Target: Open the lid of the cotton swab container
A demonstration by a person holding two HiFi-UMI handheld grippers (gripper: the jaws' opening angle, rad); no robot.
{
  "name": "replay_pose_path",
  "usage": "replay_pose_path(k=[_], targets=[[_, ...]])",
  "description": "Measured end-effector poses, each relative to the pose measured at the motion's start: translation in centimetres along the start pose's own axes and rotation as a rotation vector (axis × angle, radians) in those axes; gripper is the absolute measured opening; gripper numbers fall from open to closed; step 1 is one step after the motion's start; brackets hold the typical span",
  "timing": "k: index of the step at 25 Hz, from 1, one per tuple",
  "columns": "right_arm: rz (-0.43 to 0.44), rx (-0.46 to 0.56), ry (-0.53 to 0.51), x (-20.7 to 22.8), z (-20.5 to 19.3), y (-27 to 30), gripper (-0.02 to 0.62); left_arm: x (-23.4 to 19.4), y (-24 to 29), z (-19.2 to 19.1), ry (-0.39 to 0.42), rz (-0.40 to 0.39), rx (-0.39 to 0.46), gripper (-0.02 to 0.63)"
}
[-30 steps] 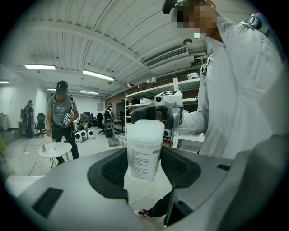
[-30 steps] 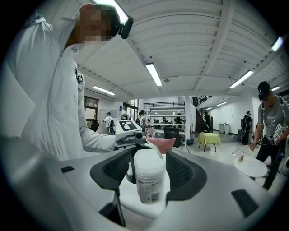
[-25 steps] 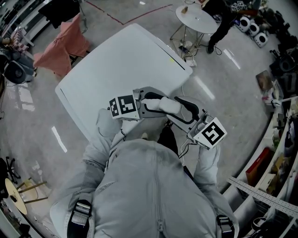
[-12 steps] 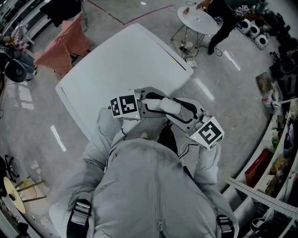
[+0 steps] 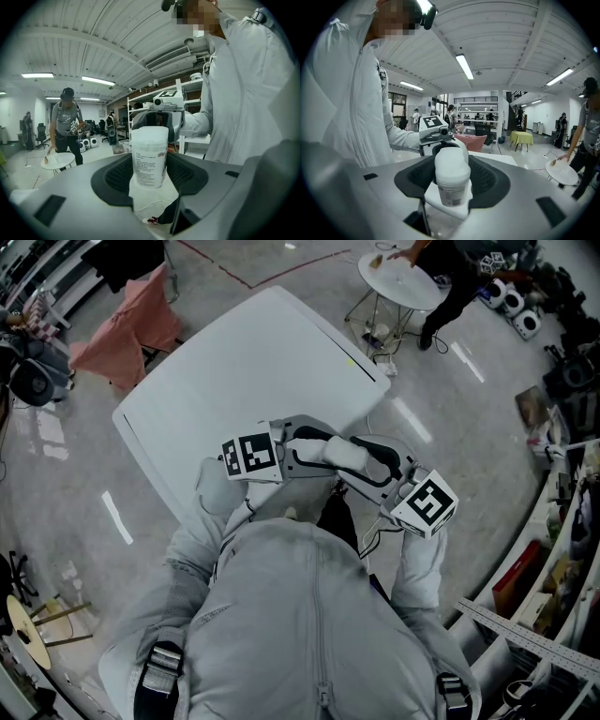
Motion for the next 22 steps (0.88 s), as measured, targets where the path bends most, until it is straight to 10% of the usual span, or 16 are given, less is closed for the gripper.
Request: replay_pose_path(k=[22], targets=[[0.020,0.096,0.067,0.52,-0.60,0.15,0.242,-0.22,-0.46,-0.23,-0.011,-0.004,0.016,0.233]])
Point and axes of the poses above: the fingertips, and each gripper's own axes: y forward along the fingers, x to its right, z out of its top, the point moved 9 cm from there along -y, backward along the fingers, and after that the axes turned 8 degrees about z, right-handed, at the moved point
